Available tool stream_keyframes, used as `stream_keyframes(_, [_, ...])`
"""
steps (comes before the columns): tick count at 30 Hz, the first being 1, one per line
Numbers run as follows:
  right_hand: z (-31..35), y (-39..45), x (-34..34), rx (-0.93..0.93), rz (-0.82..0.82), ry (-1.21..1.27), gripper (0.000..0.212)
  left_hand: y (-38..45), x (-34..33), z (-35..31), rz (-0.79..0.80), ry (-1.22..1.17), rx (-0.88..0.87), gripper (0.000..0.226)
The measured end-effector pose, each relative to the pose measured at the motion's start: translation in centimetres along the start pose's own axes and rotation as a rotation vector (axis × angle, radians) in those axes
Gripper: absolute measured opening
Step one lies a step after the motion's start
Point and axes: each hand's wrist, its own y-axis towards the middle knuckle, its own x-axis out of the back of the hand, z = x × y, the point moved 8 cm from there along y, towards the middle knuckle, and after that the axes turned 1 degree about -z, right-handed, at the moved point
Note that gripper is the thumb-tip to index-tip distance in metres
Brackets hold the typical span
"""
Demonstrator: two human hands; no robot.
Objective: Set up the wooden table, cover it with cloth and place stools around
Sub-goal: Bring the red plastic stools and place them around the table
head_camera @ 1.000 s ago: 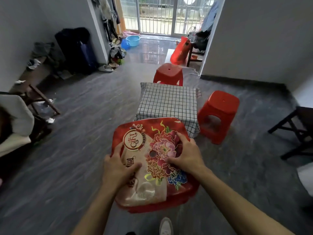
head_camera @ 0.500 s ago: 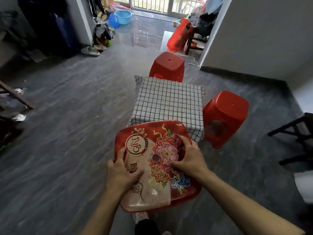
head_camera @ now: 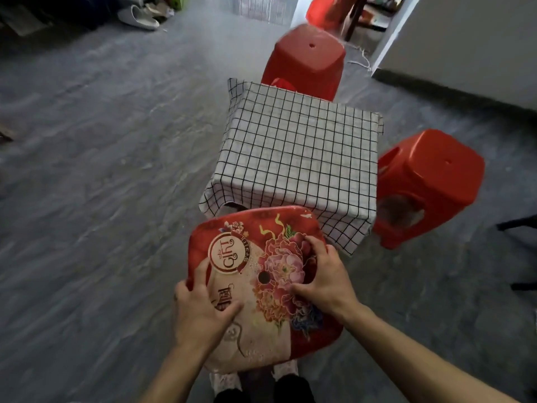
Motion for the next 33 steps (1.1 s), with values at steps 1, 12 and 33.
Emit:
stream_keyframes(1, [-1.0,1.2,-0.9,0.010,0.009,-0.004,0.109,0.9,-1.4,0.4,0.000,0.006,0.014,0.109])
stream_keyframes(12, [-10.8,10.8,-8.8,0.032,0.080,-0.030,0.110,7.9,-14.3,4.0,-0.009,-0.031,0.090,0.114])
stream_keyframes(33, [-3.1,8.9,-3.6,0.131,0.144,-0.184,0.086,5.9,-6.9,-1.3,-0.022,0.132,0.099,0.087])
